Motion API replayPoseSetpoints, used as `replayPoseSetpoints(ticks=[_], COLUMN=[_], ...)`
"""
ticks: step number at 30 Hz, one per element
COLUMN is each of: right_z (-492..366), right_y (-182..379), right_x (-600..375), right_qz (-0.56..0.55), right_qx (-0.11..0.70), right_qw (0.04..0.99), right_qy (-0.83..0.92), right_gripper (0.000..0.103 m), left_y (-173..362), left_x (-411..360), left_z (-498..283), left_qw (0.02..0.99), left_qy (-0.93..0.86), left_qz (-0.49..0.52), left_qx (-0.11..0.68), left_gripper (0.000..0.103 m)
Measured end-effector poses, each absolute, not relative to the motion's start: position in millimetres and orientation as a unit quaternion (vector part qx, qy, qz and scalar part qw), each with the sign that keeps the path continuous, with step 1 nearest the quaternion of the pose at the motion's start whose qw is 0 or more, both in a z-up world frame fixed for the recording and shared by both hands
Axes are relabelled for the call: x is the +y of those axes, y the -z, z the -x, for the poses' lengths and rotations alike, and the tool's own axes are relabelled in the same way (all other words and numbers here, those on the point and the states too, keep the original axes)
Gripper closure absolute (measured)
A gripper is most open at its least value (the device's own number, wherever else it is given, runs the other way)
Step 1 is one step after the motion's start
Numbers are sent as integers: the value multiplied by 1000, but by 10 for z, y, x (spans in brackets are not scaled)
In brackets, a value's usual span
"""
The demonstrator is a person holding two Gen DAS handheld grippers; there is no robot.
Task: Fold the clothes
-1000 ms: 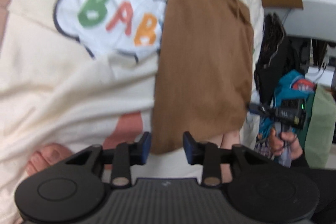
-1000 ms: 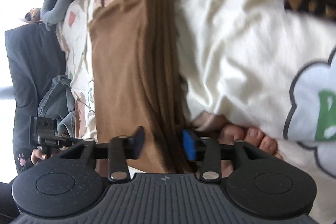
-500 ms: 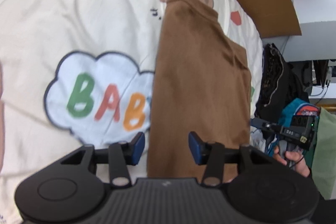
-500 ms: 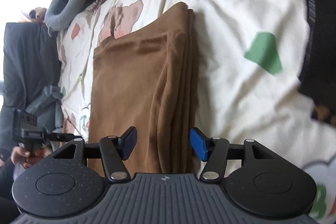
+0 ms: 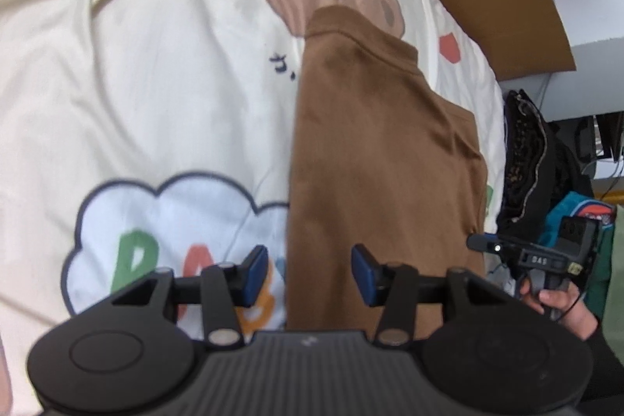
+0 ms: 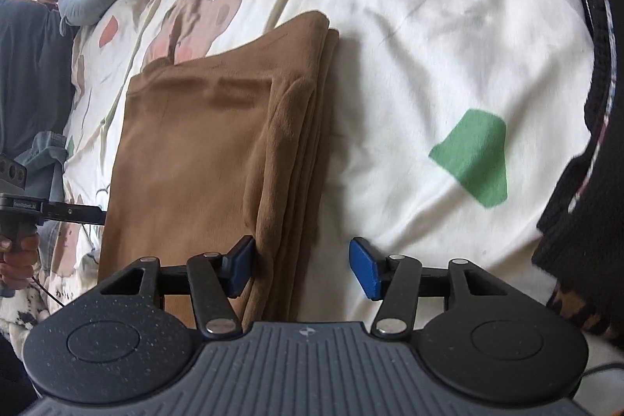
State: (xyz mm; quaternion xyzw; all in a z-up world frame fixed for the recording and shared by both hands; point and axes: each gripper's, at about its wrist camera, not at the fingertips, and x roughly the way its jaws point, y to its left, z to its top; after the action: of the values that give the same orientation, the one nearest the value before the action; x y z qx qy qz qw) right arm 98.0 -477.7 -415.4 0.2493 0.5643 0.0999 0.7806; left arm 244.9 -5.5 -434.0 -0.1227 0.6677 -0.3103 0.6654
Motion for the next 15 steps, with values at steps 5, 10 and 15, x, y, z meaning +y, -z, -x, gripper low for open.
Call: replayPoseSetpoints(ticks=[5, 10, 15], right_z=[-1098, -1201, -1325], right_y=[4163, 4220, 4298], right_x=[-4854, -4932, -5000], right_qz=[-267, -298, -331], right_qx=[552, 540, 529], right_qw=[783, 781, 775], right_qy=[-101, -100, -101], right_gripper=[49, 55, 58], left_y=[4365, 4397, 4423], left_x=[-128, -186, -234], left_z=[-2588, -2739, -2831], left_qw=[679, 687, 690], left_qy=[313, 314, 318], left_qz=[118, 124, 136], left_qx=[654, 643, 636], left_gripper=[54, 55, 55])
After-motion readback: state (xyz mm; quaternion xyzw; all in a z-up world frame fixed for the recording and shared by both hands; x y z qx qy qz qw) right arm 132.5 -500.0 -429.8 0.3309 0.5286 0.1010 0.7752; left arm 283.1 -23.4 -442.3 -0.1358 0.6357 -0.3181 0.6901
